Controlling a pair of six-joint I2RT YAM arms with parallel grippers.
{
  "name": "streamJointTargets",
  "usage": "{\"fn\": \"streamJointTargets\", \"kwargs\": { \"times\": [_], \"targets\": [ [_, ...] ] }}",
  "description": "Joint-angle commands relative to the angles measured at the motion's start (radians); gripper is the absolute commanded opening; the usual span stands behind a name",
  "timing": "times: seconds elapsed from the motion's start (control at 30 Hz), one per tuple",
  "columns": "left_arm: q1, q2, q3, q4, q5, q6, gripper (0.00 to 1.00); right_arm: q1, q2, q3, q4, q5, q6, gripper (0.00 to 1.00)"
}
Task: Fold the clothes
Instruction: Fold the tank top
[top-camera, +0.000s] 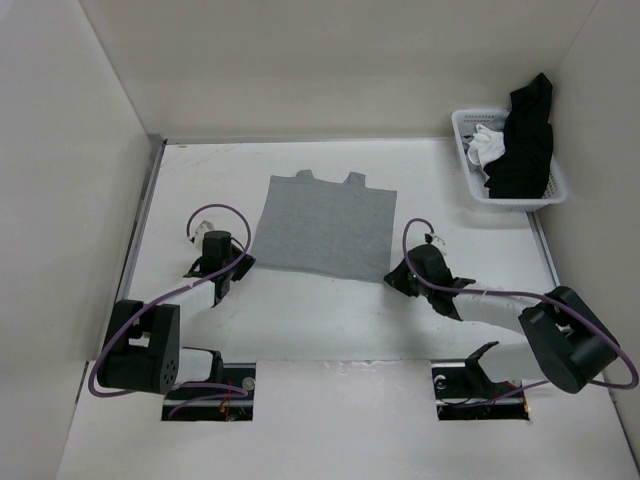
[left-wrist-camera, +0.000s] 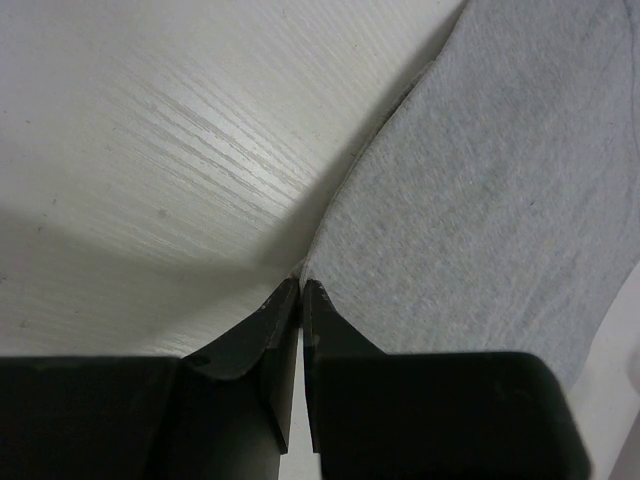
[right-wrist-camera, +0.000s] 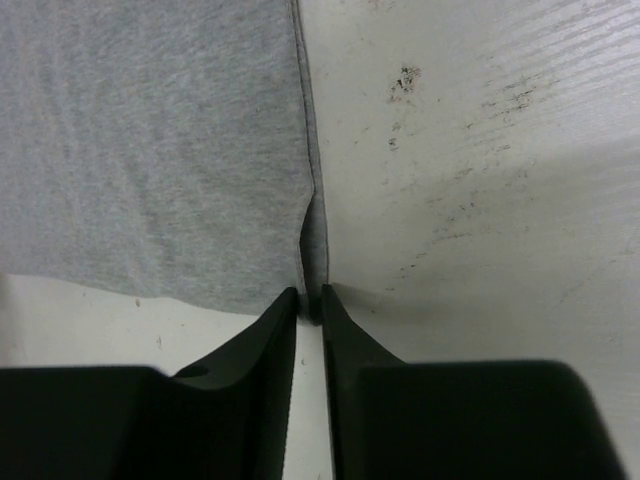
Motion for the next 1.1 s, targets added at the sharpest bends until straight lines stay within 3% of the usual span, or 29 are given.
{"fn": "streamJointTargets", "kwargs": {
  "times": [0.0, 0.13, 0.27, 0.43, 0.53, 0.7, 0.8, 0.93, 1.07],
  "targets": [
    [0.001, -0.026, -0.016, 0.02, -0.002, 0.009, 0.04, 0.01, 0.016, 0.023, -0.037, 0.015, 0.001, 0.17],
    [0.003, -0.035, -0.014, 0.026, 0.005, 0.009, 0.01, 0.01, -0.004, 0.021, -0.011, 0.034, -0.003, 0.02],
    [-0.017, -0.179, 0.006, -0.015, 0.011, -0.002, 0.0, 0.054, -0.206, 0.021, -0.041, 0.102, -0.074, 0.0],
    [-0.092, -0.565, 0.174, -0.305, -0.064, 0.009, 0.0, 0.201, -0.613, 0.19, -0.453, 0.263, -0.169, 0.0],
    [-0.135, -0.731, 0.349, -0.474, -0.152, 0.07, 0.0, 0.329, -0.762, 0.363, -0.686, 0.396, -0.196, 0.0],
    [-0.199, -0.801, 0.565, -0.588, -0.219, 0.133, 0.0, 0.548, -0.801, 0.628, -0.876, 0.606, -0.23, 0.0],
    [-0.212, -0.772, 0.573, -0.579, -0.219, 0.128, 0.0, 0.59, -0.761, 0.672, -0.856, 0.639, -0.279, 0.01],
    [-0.209, -0.695, 0.492, -0.524, -0.207, 0.108, 0.0, 0.457, -0.683, 0.618, -0.738, 0.498, -0.331, 0.02],
    [-0.163, -0.564, 0.388, -0.427, -0.206, 0.102, 0.0, 0.158, -0.552, 0.473, -0.521, 0.166, -0.332, 0.02]
  ]
}}
